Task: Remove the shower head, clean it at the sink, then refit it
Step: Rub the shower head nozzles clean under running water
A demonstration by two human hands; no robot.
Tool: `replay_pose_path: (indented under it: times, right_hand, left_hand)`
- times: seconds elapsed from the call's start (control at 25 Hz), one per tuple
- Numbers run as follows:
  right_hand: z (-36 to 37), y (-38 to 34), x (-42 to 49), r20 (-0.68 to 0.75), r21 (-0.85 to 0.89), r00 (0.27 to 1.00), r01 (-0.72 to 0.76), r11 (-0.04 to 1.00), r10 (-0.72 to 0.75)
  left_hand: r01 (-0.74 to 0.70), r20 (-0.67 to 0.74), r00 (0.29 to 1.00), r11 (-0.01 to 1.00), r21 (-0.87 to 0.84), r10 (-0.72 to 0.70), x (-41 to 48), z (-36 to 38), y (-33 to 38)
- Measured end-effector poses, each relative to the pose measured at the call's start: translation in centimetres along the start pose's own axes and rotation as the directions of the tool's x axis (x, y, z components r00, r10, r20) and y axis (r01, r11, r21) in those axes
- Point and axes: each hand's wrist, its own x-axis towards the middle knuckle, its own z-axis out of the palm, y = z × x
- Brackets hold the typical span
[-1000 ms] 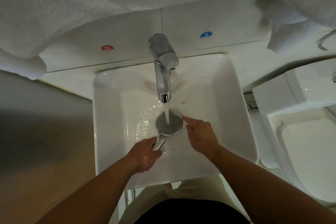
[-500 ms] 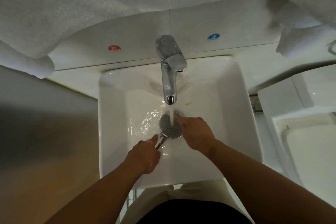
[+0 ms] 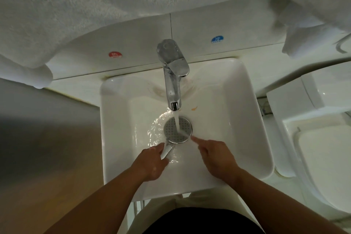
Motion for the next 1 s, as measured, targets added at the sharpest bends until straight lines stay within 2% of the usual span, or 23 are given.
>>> replay_pose_path:
  times: [0.12,0.2,0.32,0.44,0.52,0.56,0.64,0.68,0.76,0.8,0.84,0.92,0.96,1.0]
  right_hand:
    - [-0.6,1.4,-0.1,-0.025,0.015,0.999,0.032,0.999,-0.032]
    - [-0.9,2.6,0.3,-0.097,0.039,0.995,-0.02,0.999,0.024]
    - [-0.7,2.7,-0.3,0.028,-0.028,0.996,-0.079,0.997,0.08]
    - [-0.9,2.2,0.4,-0.132,0.092,0.983,-0.119,0.989,0.131]
    - [-0.8,1.0,1.6,-0.12,0.109,0.99,-0.055,0.993,0.068]
    - [-0.7,0.6,2.4,-0.093,0.095,0.994,-0.054,0.994,0.063]
    - [-0.7,-0.1,3.7,-0.133,0.099,0.987,-0.081,0.992,0.094]
    - [-0.7,-0.2,4.0,-0.109,0.078,0.991,-0.064,0.995,0.072]
    - [-0.7,-0.2,3.3,0.08,-0.006,0.994,0.074,0.997,-0.074]
    - [-1.2,0.1,3.0,0.126,-0.031,0.988,0.093,0.995,-0.089]
    - [-2.0,0.9,3.2,0.082,-0.02,0.996,0.03,0.999,-0.028]
    - [-3.8,3.1,3.9,-0.153,-0.027,0.978,-0.149,0.988,0.143]
    - [-4.6,3.8,4.2,-0.22,-0.056,0.959,-0.197,0.979,0.18]
    - [-5.3,4.4,4.5,-0.229,-0.074,0.953,-0.223,0.972,0.201]
  left_hand:
    - [-0.002,0.002,1.0,1.0,0.0,0.002,0.0,-0.1,-0.1]
    - [-0.007,-0.006,1.0,1.0,-0.001,0.007,-0.1,0.0,0.0]
    - [-0.013,-0.01,1.0,1.0,-0.01,0.013,-0.3,0.1,-0.2]
    - [-0.015,-0.003,1.0,0.998,0.054,0.015,-0.4,0.3,-0.8]
    - [-0.019,-0.014,1.0,0.998,0.06,0.02,-0.3,0.3,-0.9]
    - [-0.023,-0.018,1.0,0.998,0.064,0.024,-0.2,0.3,-0.9]
    - [-0.02,-0.017,1.0,0.997,0.075,0.021,-0.2,0.4,-0.8]
    - [-0.014,-0.02,1.0,0.998,0.065,0.015,-0.2,0.5,-0.7]
    - [0.003,-0.032,1.0,0.999,0.039,-0.002,-0.2,0.6,-0.7]
    - [0.013,-0.032,0.999,0.999,0.031,-0.012,-0.1,0.7,-0.8]
    - [0.017,-0.024,1.0,0.999,0.033,-0.017,-0.1,0.7,-0.9]
    - [0.029,-0.024,0.999,0.999,0.031,-0.028,-0.1,0.9,-0.8]
    - [0.032,-0.028,0.999,0.999,0.021,-0.032,-0.2,0.9,-0.6]
    - [0.031,-0.033,0.999,0.999,0.015,-0.03,-0.3,0.9,-0.5]
